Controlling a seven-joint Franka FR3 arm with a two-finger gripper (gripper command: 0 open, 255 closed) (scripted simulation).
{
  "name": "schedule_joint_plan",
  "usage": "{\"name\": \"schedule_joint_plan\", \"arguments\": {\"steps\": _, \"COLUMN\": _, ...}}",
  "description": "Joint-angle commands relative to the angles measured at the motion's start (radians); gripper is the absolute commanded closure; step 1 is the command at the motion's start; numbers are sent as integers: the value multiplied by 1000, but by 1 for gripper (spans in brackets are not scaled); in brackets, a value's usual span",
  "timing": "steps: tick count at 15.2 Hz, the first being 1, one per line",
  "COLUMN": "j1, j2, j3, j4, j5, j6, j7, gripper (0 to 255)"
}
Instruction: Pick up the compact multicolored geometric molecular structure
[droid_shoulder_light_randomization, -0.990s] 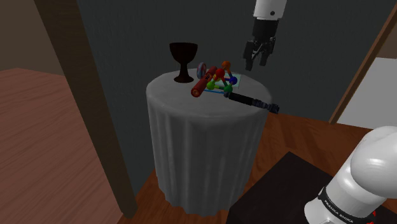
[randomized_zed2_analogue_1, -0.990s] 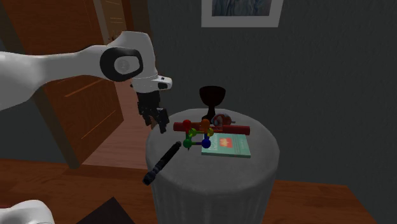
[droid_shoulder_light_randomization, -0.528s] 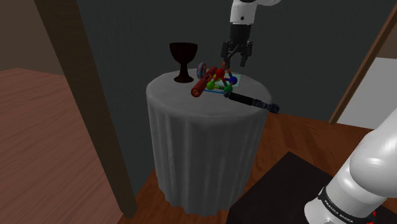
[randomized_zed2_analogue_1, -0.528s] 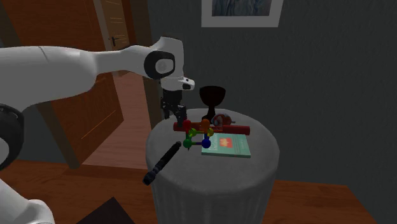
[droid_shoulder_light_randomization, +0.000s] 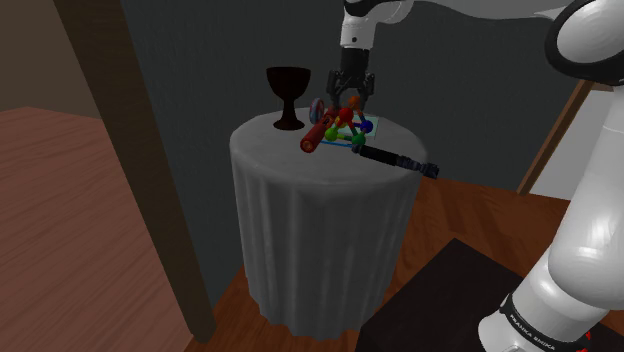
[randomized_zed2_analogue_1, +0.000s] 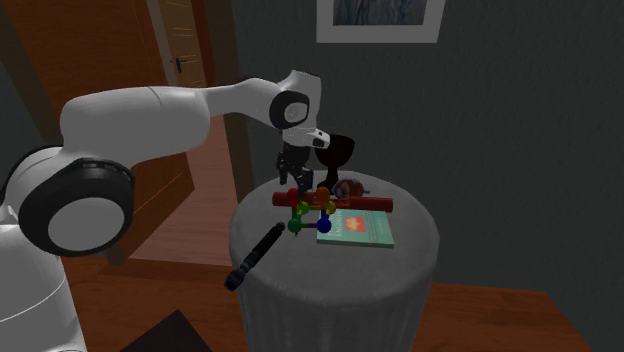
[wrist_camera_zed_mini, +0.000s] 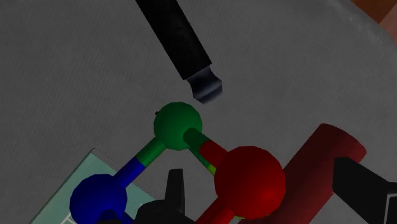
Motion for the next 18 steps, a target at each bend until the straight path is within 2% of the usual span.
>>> {"name": "schedule_joint_plan", "arguments": {"steps": 1, "j1": 0, "j2": 1, "j3": 0, "j4": -22, "j5": 2, "j6": 22, "j7": 0, "gripper": 0}}
{"name": "schedule_joint_plan", "arguments": {"steps": 5, "j1": 1, "j2": -6, "j3": 0, "j4": -94, "j5": 2, "j6": 86, "j7": -6, "gripper": 0}}
{"name": "schedule_joint_plan", "arguments": {"steps": 7, "j1": 1, "j2": -6, "j3": 0, "j4": -94, "j5": 2, "j6": 86, "j7": -6, "gripper": 0}}
{"name": "schedule_joint_plan", "arguments": {"steps": 8, "j1": 1, "j2": -7, "j3": 0, "j4": -96, "j5": 2, "j6": 88, "j7": -6, "gripper": 255}}
{"name": "schedule_joint_plan", "arguments": {"steps": 18, "j1": 0, "j2": -5, "j3": 0, "j4": -79, "j5": 2, "j6": 72, "j7": -5, "gripper": 255}}
